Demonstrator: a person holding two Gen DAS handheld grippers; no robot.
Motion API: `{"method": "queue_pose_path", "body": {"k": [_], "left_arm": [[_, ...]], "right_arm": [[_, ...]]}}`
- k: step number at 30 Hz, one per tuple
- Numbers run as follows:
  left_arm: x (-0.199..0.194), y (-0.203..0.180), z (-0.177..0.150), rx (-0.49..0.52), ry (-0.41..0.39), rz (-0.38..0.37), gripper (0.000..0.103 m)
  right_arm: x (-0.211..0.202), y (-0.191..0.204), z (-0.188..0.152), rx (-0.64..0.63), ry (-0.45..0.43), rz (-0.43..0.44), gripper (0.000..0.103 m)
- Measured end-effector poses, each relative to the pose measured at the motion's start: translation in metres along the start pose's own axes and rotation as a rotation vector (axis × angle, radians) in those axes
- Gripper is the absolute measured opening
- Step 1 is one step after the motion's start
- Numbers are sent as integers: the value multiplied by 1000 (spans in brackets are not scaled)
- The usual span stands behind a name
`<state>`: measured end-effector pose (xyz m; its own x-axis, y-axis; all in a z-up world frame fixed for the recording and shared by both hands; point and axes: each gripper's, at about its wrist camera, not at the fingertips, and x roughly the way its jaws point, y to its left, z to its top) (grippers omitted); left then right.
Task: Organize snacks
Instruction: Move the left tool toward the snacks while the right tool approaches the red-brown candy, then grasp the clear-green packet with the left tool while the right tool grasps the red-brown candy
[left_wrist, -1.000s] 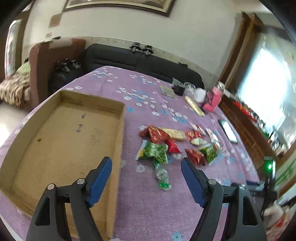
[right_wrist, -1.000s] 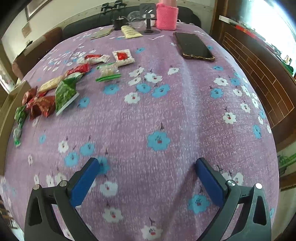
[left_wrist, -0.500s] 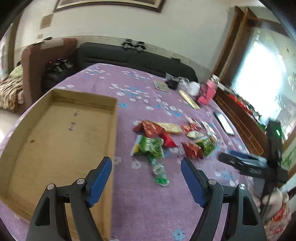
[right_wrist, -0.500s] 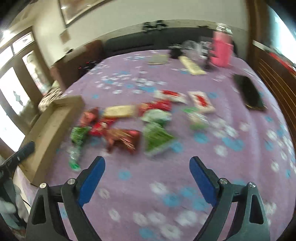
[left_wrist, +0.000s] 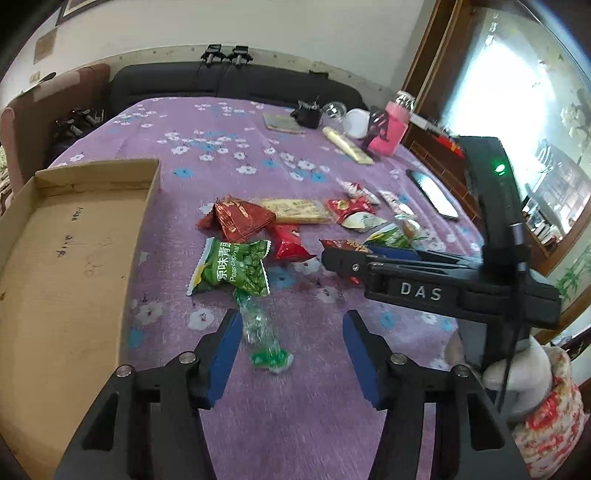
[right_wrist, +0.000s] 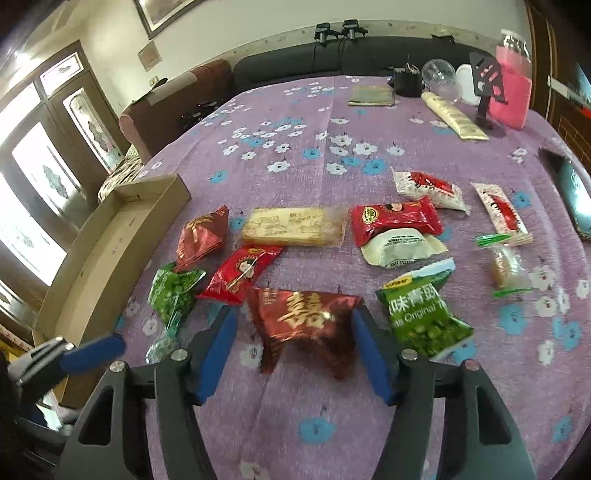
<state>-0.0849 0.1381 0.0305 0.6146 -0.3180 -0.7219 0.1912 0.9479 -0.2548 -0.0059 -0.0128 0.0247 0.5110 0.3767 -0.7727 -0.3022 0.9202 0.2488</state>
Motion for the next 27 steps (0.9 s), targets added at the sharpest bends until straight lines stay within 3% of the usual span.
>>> {"method": "queue_pose_path", "body": {"k": [5, 8, 9, 10, 27], "left_arm": [[21, 2, 2, 2, 49, 26, 56], [29, 3, 2, 6, 71, 28, 38], [30, 4, 2, 5, 81, 23, 28], [30, 3, 2, 7, 81, 28, 25], [-1, 10, 1, -44, 11, -14, 25]], "right_arm": [[2, -2, 2, 14, -9, 20, 49], [0, -1, 2, 11, -17, 22, 46], [-1, -1, 2, 10, -21, 23, 45], [-1, -1, 1, 11, -22, 28, 44], [-41, -9, -12, 84, -55, 154, 25]]}}
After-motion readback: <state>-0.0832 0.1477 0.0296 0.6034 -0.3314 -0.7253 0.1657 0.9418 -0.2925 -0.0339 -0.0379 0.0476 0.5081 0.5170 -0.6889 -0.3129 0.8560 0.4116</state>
